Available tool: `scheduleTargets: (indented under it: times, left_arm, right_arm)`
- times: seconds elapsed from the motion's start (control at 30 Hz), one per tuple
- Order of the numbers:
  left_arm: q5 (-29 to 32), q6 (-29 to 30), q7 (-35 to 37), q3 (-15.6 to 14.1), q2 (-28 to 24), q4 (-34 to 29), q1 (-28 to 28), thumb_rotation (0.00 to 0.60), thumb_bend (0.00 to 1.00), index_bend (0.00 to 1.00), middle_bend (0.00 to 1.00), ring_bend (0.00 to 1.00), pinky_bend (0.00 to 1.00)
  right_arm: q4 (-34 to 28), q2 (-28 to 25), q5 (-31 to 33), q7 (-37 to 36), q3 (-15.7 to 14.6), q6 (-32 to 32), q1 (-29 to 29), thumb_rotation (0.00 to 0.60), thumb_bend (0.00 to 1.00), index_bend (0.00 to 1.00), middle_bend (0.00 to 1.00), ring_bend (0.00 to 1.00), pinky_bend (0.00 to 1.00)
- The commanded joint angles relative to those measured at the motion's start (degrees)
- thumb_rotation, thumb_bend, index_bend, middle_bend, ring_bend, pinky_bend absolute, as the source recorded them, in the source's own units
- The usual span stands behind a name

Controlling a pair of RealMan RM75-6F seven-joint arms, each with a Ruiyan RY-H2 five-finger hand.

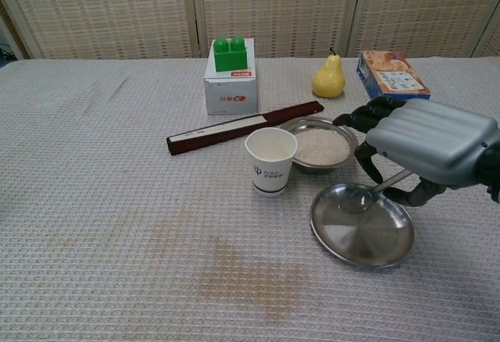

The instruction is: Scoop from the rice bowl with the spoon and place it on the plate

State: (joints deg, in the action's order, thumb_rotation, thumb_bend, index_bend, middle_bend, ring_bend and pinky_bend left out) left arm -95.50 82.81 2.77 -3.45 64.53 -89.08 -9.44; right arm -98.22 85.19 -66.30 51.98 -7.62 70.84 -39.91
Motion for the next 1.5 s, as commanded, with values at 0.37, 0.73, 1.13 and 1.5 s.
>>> scheduleTargets:
  times: [0.37,0.73,1.13,1.5]
  left_arm:
    - [0.6,-1.1,-0.3,-0.1,-0.2,-0.1,-0.1,0.600,0.49,0.00,0.00,0.00,0.09]
    - [0.7,-0.8,-0.9,-0.1,-0.1,-0.4,0.1,0.600,0.49,0.00,0.00,0.00,0.09]
    - [0.2,1.6,1.0,0.8,0.6,1.1,0.5,0.600,0.45,0.00,0.00,0.00,0.09]
    - [-0.4,4.7,1.2,2.3,2.9,3.6,0.8,0.600,0.43,0.00,0.00,0.00,0.11]
  right_arm:
    - [4.0,3.1,-1.8,0.2,0.8,-3.9,2.0,0.600,0.47,0.44,0.03,0.00,0.00]
    - [2.4,1.0,-3.9,-1.8,2.2,-1.6,4.1,0.600,0.33,0.33,0.03,0.00,0.00]
    - [-1.5,-8.6,-20.3,-19.1,-3.3,27.4,23.9,0.600,0.18,0.04,0.00,0.00,0.00]
    - [-3.2,-14.2,-20.3,-26.6,-2.5,31.2,32.1,0.600,0.17,0.01,0.00,0.00,0.00]
